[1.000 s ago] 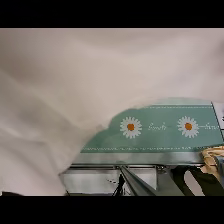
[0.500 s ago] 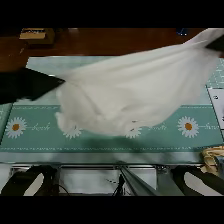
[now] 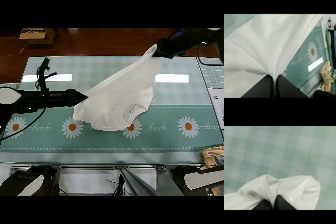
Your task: Fold the shirts.
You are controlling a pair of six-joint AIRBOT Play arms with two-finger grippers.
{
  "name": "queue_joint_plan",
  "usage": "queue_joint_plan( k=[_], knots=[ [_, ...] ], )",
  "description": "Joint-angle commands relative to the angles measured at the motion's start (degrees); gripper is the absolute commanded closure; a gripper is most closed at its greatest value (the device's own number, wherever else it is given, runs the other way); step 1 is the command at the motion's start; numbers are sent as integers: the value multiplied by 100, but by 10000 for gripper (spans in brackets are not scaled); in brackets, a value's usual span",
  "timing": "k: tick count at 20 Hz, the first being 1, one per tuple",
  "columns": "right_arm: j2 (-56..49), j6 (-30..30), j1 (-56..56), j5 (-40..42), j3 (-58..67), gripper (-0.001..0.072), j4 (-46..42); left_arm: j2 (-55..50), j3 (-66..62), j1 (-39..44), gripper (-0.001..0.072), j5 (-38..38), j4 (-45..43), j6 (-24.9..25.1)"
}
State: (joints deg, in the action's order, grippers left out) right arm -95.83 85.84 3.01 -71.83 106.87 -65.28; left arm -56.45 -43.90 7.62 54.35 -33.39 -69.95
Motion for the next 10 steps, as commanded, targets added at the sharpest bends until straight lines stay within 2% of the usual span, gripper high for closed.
queue_joint_plan(
  k=[1,3,4,5,6,8,10],
  knots=[
    [-520,212,50,393,2,687,-149,-699,85,-44,681,-140,-28,289],
    [-625,197,72,188,2,665,-133,-1038,85,-33,681,-142,-26,289],
    [-619,122,66,151,4,547,-127,-1154,85,-33,681,-140,-28,289],
    [-553,-103,13,17,33,395,-131,-1228,85,-35,681,-138,-28,289],
    [-444,-328,-79,-105,57,353,-144,-1248,85,-35,680,-136,-28,291],
    [-33,-457,-398,-422,57,354,-496,-1241,85,-35,680,-72,-28,293],
    [323,-431,-798,-868,55,353,-1303,-1244,85,-35,680,4,-28,444]
  ],
)
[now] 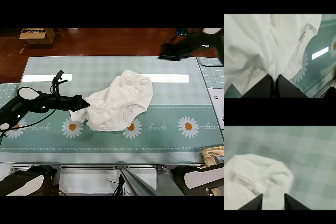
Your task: Fold the shirts.
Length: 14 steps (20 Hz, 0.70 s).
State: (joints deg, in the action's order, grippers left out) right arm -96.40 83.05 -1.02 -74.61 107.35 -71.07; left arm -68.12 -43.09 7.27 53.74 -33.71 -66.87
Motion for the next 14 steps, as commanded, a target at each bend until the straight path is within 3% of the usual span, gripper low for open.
queue_joint_plan(
  k=[1,3,6,8,10,14],
  knots=[
    [487,-114,-662,-907,-2,353,-951,-79,4,0,681,87,2,175],
    [619,-70,-1213,-1421,-315,354,-697,-79,4,2,680,94,4,173],
    [1001,-87,-1652,-1360,-1759,353,116,-79,4,2,680,94,4,173],
    [1316,-295,-1633,-890,-2990,348,758,-79,4,2,680,92,4,175],
    [1523,-560,-1493,-264,-4083,282,1504,-79,4,2,680,92,4,173],
    [1543,-793,-1054,879,-5333,283,2496,-79,4,2,680,92,7,173]
  ],
)
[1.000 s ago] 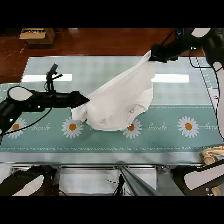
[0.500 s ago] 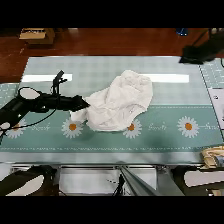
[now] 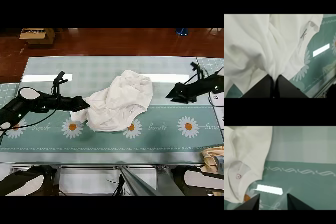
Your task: Fold the shirts.
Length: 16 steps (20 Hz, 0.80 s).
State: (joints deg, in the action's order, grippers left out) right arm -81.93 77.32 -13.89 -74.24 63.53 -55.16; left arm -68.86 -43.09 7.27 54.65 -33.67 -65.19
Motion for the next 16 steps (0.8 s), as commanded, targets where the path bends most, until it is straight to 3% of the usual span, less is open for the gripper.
queue_joint_plan(
  k=[1,6,11,13,16],
  knots=[
    [96,-249,402,1108,-1095,283,992,-4,4,2,680,0,0,7],
    [-70,31,1314,2387,-1235,284,933,-4,4,0,680,-4,0,7],
    [-468,269,1554,2647,-1235,285,922,-4,4,0,680,-4,0,9],
    [-481,271,1554,2830,-1235,348,935,-4,4,0,680,-7,2,26],
    [-481,328,1552,3171,-1235,368,1051,-4,2,0,680,-33,2,48]
  ],
)
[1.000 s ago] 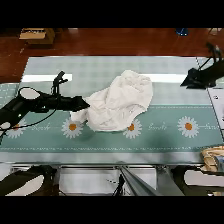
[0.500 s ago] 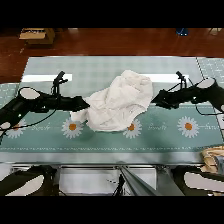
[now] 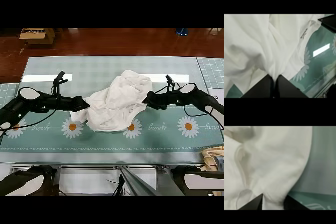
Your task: Fold the shirts.
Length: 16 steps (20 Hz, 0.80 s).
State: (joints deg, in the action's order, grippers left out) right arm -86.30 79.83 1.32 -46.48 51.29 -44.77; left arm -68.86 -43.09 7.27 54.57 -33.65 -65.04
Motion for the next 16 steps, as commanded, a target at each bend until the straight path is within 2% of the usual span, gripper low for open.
queue_joint_plan(
  k=[1,2,4,6,9,11,14,16],
  knots=[
    [-44,72,28,461,-9,490,39,-4,-9,0,681,-17,0,149],
    [-39,66,26,474,4,689,101,-4,-31,0,680,-15,17,184],
    [42,-208,26,400,164,688,94,2,-199,-28,681,9,20,210],
    [326,-595,-61,262,562,688,70,61,-566,-175,681,221,98,474],
    [984,-634,-520,229,1521,688,72,170,-1456,-643,680,855,352,691],
    [1296,-485,-918,186,2223,689,72,170,-2026,-994,680,1416,363,533],
    [1414,-363,-1386,-378,3016,689,66,162,-2223,-1283,681,2306,358,-85],
    [1414,-326,-1539,-761,3202,688,-216,164,-2020,-1200,681,2721,356,-83]
  ],
)
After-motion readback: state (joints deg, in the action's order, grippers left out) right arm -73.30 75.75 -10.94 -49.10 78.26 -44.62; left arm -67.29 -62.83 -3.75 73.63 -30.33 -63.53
